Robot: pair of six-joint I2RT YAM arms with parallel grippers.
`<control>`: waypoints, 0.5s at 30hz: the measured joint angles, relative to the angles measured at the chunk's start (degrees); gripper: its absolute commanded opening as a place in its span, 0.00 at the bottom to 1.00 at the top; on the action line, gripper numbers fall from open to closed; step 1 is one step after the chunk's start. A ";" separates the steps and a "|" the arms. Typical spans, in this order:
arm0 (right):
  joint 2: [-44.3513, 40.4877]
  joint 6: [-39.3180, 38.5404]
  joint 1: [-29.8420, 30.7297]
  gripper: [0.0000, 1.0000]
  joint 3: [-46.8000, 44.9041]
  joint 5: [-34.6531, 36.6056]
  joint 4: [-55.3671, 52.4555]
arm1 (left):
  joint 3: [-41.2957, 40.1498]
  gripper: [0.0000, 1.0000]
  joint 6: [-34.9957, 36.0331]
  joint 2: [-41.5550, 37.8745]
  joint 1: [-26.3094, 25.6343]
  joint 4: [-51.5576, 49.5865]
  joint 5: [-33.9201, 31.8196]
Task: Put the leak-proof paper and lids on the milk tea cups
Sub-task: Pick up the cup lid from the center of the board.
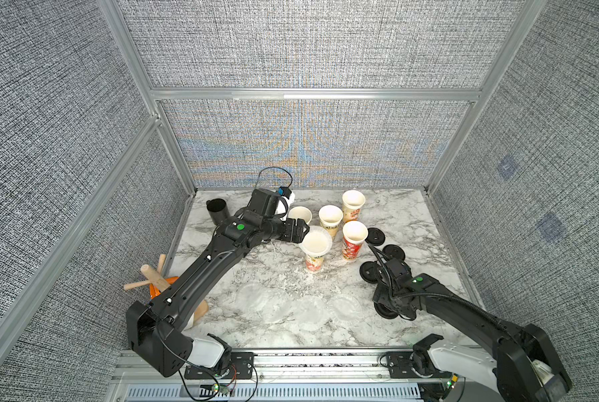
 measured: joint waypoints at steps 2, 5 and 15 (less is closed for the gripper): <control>0.68 -0.02 0.15 0.86 0.00 0.00 0.02 | 0.00 0.87 0.00 0.04 0.00 -0.17 -0.02; 1.81 -0.04 0.48 0.82 -0.02 0.02 0.31 | -0.13 0.87 0.00 0.22 0.00 -0.24 -0.44; 3.26 -0.52 1.51 0.68 0.42 -0.09 1.31 | -0.35 0.87 0.02 0.57 0.00 -0.37 -0.44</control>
